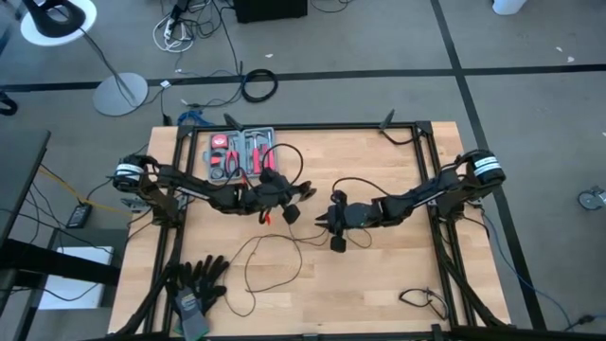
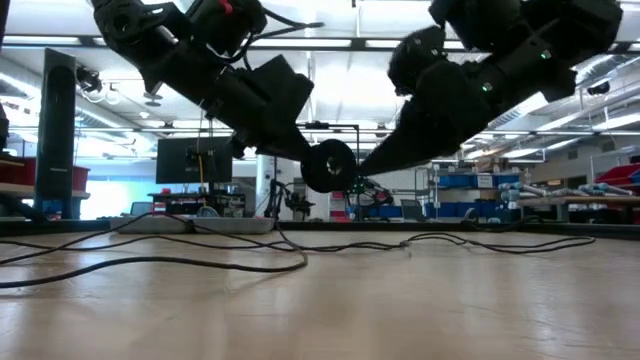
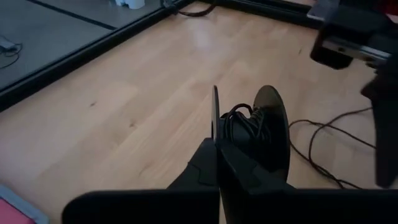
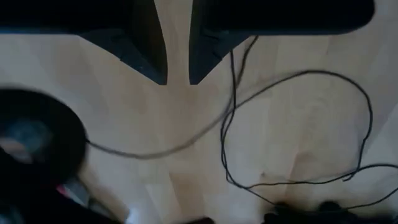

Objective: Coil cords
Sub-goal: Coil the black wire onto the spool

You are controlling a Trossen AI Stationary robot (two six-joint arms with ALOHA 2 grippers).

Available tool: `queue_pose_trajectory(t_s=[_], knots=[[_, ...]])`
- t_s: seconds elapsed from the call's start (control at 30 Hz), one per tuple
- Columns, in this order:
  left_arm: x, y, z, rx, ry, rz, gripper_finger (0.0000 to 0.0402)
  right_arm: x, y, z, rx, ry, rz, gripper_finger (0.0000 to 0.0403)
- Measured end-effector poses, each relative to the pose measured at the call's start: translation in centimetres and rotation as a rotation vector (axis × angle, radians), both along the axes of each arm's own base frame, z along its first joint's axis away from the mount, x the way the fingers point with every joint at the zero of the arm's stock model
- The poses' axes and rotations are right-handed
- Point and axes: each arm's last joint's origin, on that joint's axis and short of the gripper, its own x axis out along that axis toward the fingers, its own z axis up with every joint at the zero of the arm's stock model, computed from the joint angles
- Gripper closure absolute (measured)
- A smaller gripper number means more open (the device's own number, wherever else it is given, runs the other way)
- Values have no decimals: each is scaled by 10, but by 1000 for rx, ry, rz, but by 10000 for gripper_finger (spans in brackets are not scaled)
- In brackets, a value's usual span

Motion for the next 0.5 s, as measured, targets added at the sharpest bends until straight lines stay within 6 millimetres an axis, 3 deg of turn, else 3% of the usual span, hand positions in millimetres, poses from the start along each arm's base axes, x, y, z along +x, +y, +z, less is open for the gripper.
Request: queue_pose_trajectory(t_s=[0.33,0.5], knots=[[-4,13,10,-38,-43,9,401,19,2,8,-221,23,92,348],[-12,17,30,4,-69,-2,401,23,-2,13,-126,75,-46,349]])
